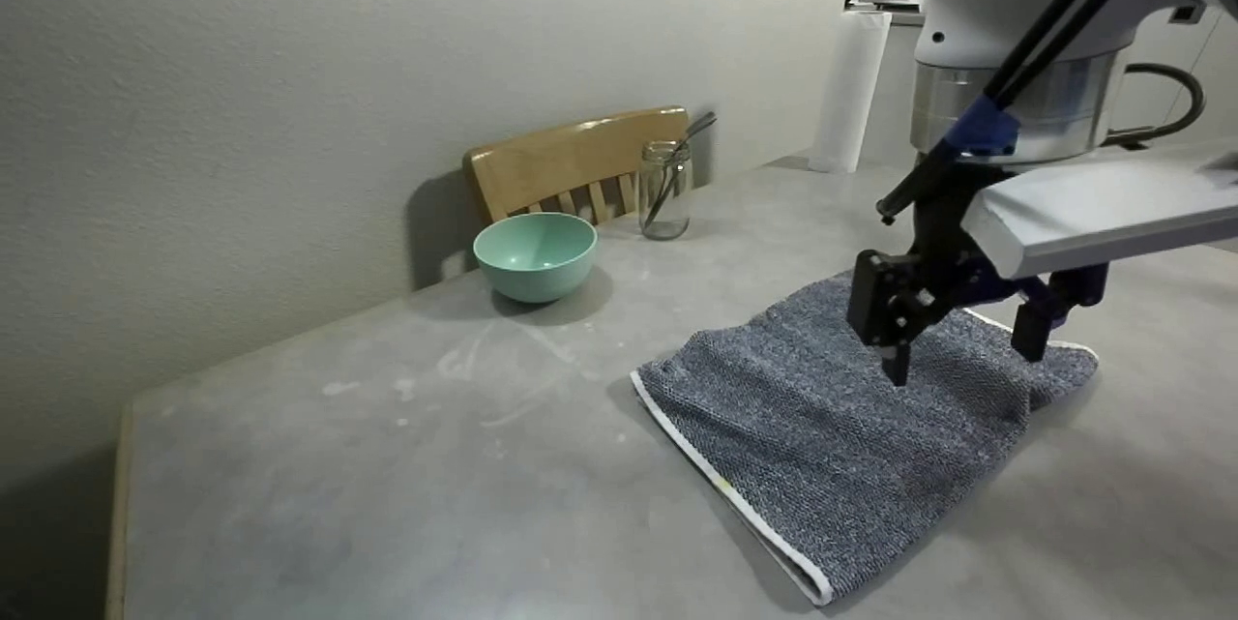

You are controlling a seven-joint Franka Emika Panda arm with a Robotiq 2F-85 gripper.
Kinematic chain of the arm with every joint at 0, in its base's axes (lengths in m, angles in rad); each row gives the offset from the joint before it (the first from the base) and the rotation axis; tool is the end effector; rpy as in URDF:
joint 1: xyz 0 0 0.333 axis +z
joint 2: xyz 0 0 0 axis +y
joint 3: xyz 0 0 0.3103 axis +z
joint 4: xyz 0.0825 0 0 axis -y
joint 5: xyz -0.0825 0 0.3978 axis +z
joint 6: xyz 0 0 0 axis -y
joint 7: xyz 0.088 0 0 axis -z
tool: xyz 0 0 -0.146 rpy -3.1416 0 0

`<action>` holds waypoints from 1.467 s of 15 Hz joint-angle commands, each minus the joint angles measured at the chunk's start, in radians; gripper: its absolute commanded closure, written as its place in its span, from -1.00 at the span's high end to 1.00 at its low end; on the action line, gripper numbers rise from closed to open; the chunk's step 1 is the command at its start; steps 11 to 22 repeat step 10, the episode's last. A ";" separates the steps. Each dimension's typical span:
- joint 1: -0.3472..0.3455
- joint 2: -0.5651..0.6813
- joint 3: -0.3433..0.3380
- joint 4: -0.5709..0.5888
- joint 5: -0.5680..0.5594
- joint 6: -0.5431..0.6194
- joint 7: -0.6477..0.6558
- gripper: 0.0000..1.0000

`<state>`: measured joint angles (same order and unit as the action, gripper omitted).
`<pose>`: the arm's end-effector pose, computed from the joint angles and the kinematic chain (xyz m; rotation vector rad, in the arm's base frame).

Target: Unfold the towel once

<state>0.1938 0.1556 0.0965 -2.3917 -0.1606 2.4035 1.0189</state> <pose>0.4680 0.1360 0.1868 2.8526 -0.8857 -0.0915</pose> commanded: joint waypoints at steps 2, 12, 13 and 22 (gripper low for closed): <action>0.012 -0.075 0.008 0.051 -0.048 -0.199 -0.018 1.00; 0.008 -0.131 0.053 0.096 -0.049 -0.288 -0.076 1.00; 0.008 -0.131 0.053 0.096 -0.049 -0.288 -0.076 1.00; 0.008 -0.131 0.053 0.096 -0.049 -0.288 -0.076 1.00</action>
